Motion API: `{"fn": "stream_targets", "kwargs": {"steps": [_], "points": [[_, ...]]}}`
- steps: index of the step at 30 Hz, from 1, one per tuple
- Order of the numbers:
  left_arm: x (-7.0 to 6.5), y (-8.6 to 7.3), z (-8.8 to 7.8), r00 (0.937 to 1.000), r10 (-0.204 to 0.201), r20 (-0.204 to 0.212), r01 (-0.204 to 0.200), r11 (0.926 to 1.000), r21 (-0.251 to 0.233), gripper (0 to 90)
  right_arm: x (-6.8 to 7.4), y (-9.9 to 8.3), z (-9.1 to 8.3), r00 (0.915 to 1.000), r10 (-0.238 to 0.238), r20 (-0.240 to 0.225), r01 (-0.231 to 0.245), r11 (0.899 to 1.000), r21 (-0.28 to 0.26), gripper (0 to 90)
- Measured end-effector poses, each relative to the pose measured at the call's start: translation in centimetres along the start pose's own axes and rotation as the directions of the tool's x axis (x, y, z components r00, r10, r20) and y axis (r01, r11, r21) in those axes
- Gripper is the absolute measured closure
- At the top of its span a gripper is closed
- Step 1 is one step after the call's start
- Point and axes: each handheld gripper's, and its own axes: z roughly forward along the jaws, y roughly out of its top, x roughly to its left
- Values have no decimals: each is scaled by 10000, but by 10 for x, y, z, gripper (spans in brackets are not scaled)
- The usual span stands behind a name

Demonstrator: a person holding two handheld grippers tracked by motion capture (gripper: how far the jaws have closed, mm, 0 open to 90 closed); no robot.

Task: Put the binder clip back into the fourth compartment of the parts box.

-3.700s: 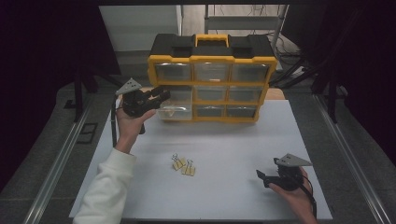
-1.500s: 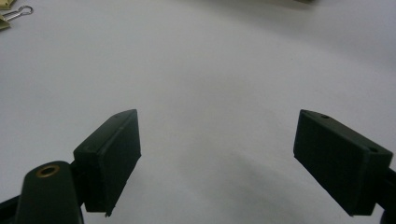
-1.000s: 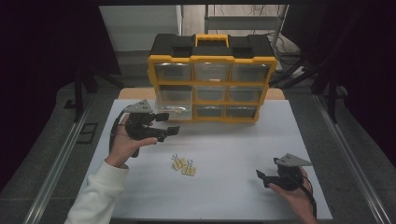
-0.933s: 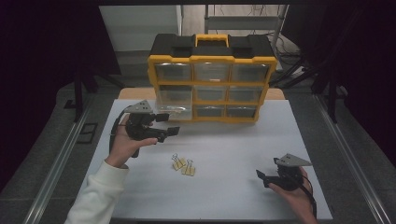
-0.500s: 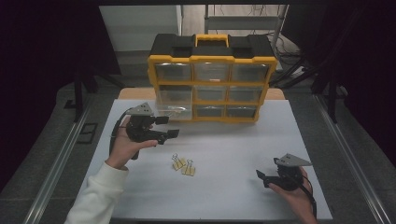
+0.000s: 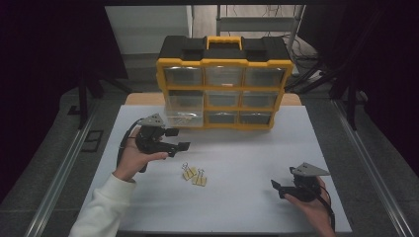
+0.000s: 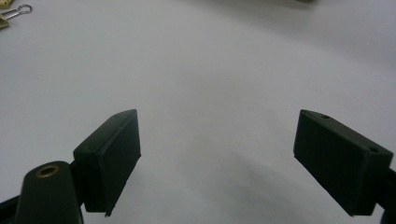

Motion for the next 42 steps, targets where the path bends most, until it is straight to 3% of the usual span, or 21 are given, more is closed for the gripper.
{"fn": "stream_targets", "kwargs": {"steps": [25, 42], "points": [[1, -15, 12, 9999, -125, 28, 123, 9978, 647, 268, 0, 0, 0, 10000, 5, -15, -4, 10000, 19, 154], [1, -27, 27, 9998, -169, 86, 155, 9900, 1399, 264, 0, 0, 0, 10000, -32, -5, 32, 10000, 2, 153]]}}
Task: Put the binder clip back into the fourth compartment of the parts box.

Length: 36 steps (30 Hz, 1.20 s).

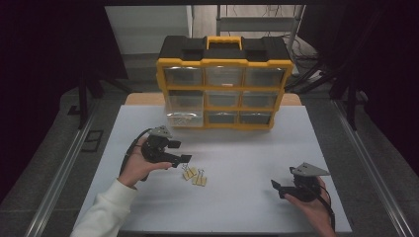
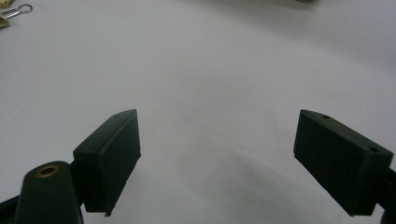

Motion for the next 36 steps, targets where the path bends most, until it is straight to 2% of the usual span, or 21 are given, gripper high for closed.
{"fn": "stream_targets", "kwargs": {"steps": [11, 19, 24, 36], "points": [[1, -7, 13, 9998, -90, 152, 83, 9988, 484, 262, 0, 0, 0, 10000, 3, -7, -3, 10000, 10, 153], [7, -13, 24, 9995, -269, 158, 254, 9959, 868, 258, 0, 0, 0, 10000, -19, -21, 20, 10000, 26, 153], [13, -18, 33, 9990, -444, 105, 427, 9911, 1264, 253, 0, 0, 1, 10000, -41, -13, 41, 10000, 47, 153], [18, -26, 45, 9976, -687, 126, 655, 9834, 1692, 264, 1, 0, 1, 10000, -59, -14, 59, 10000, 72, 153]]}}
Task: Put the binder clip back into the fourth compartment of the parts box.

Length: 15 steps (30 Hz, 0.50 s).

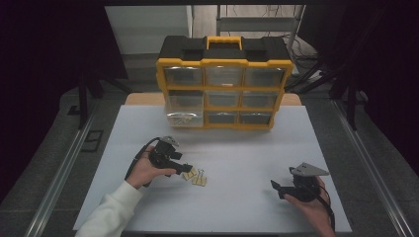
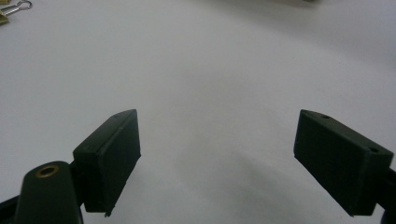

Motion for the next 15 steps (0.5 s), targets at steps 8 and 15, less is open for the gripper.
{"fn": "stream_targets", "kwargs": {"steps": [8, 15], "points": [[2, -2, 7, 9999, -74, 156, 69, 9995, 301, 358, 0, 0, 0, 10000, -11, 4, 11, 10000, 2, 152], [3, -3, 9, 9983, -50, 580, 21, 9987, 507, 620, 0, 0, 0, 10000, -14, 11, 14, 10000, -2, 153]]}}
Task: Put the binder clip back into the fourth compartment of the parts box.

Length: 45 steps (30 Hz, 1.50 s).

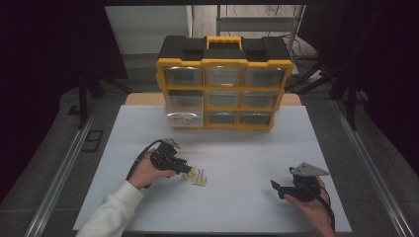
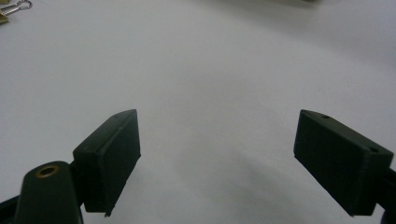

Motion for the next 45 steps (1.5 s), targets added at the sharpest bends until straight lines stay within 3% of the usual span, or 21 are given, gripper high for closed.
{"fn": "stream_targets", "kwargs": {"steps": [6, 12, 19, 32, 38, 45], "points": [[0, 0, -1, 9999, -5, 129, 6, 10000, -56, 812, 0, 0, 0, 10000, -2, 2, 2, 10000, 3, 153], [-3, 2, -4, 9992, 63, 395, -56, 9998, -182, 881, 0, 0, 0, 10000, -9, 4, 9, 10000, 10, 153], [-4, 2, -4, 9992, 113, 378, -107, 9998, -166, 888, 0, 0, 0, 10000, -12, 10, 12, 10000, 9, 153], [-9, 6, -15, 9985, 354, 410, -324, 9968, -725, 888, 0, 0, 0, 10000, -11, 15, 11, 10000, 6, 153], [-13, 8, -24, 9985, 514, 179, -484, 9886, -1426, 888, 0, 0, 0, 10000, -26, 20, 26, 10000, 12, 152], [-20, 11, -36, 9978, 644, 183, -594, 9772, -2036, 888, 0, 0, 0, 10000, -33, 23, 33, 10000, 22, 152]]}}
